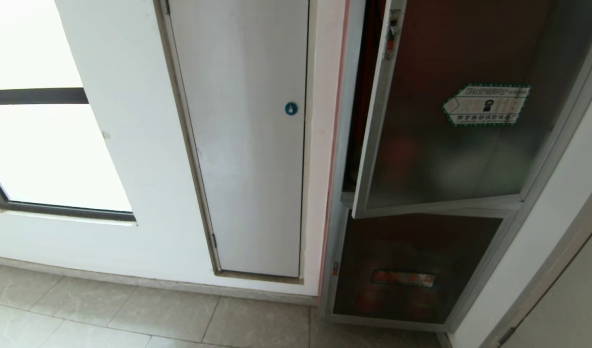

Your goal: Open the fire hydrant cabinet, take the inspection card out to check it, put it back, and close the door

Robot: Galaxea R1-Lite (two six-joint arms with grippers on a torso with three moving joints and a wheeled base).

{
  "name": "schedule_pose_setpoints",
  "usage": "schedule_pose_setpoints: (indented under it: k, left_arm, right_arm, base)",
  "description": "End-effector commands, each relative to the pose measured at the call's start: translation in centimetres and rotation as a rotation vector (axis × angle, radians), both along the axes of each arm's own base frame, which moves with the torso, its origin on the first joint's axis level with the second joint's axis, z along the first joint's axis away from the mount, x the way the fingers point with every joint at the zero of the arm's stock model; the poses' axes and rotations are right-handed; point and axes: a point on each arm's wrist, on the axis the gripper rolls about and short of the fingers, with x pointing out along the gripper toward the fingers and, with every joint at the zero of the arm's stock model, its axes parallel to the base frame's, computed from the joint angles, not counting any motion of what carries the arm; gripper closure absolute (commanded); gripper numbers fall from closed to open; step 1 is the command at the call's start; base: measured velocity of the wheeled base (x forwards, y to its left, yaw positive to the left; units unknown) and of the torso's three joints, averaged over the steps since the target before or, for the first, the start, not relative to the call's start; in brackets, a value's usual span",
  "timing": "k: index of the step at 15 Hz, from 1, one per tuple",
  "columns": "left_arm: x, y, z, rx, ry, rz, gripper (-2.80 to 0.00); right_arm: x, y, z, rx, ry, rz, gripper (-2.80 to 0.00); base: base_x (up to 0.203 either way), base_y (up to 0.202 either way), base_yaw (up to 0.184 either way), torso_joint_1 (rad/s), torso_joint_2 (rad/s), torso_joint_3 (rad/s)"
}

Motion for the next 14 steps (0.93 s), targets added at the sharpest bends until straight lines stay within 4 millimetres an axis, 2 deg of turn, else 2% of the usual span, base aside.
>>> schedule_pose_setpoints:
  k: [1, 7, 14]
  left_arm:
    - [0.11, 0.0, -0.38, 0.001, 0.014, 0.0, 0.0]
    - [0.11, 0.0, -0.38, 0.001, 0.014, -0.001, 0.0]
    - [0.11, 0.0, -0.36, 0.001, 0.012, -0.001, 0.0]
  right_arm:
    - [0.03, 0.0, -0.07, 0.0, 0.004, 0.0, 0.0]
    - [0.03, 0.0, -0.07, 0.0, 0.004, 0.001, 0.0]
    - [0.03, 0.0, -0.07, 0.0, 0.004, 0.001, 0.0]
  base:
    - [0.0, 0.0, 0.0, 0.0, 0.0, 0.0]
    - [0.011, 0.0, 0.0, 0.0, 0.0, 0.0]
    - [0.192, 0.0, -0.002, 0.006, 0.0, 0.0]
